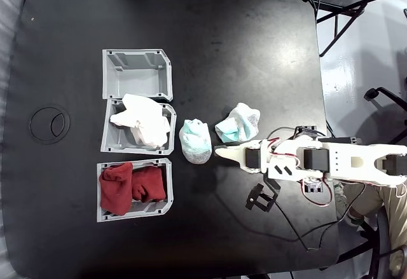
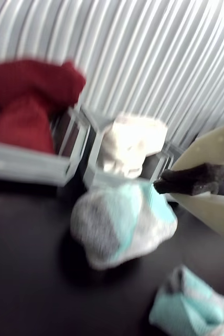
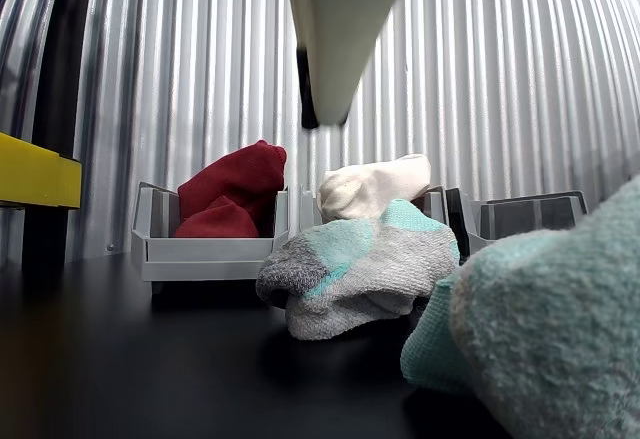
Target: Put the sock in the container
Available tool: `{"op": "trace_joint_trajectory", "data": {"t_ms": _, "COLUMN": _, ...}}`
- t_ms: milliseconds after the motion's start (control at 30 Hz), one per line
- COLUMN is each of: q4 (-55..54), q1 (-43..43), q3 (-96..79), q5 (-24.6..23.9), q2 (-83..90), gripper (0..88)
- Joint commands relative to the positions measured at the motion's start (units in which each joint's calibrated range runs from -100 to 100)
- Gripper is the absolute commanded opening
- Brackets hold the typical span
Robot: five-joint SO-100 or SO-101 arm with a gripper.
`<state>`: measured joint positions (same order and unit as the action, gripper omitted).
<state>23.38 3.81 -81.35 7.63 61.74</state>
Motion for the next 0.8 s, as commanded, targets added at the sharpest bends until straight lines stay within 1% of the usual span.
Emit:
{"op": "trace_joint_trajectory", "data": {"t_ms": 0, "q4": -0.6, "q1": 0.4, "q3": 3.1, "q5": 0.3, "q2": 6.7, "gripper": 1.3}}
{"op": "trace_joint_trajectory", "data": {"t_ms": 200, "q4": 1.0, "q1": 0.4, "q3": 3.3, "q5": 0.3, "q2": 17.7, "gripper": 1.3}}
{"op": "trace_joint_trajectory", "data": {"t_ms": 267, "q4": 6.3, "q1": 0.2, "q3": 5.2, "q5": 0.3, "q2": 19.6, "gripper": 1.3}}
{"op": "trace_joint_trajectory", "data": {"t_ms": 467, "q4": 27.2, "q1": 0.1, "q3": 15.0, "q5": 0.2, "q2": 21.5, "gripper": 1.3}}
{"op": "trace_joint_trajectory", "data": {"t_ms": 633, "q4": 39.2, "q1": 0.4, "q3": 19.4, "q5": 0.3, "q2": 21.5, "gripper": 1.7}}
{"op": "trace_joint_trajectory", "data": {"t_ms": 767, "q4": 45.1, "q1": 2.3, "q3": 19.6, "q5": 0.2, "q2": 21.5, "gripper": 1.7}}
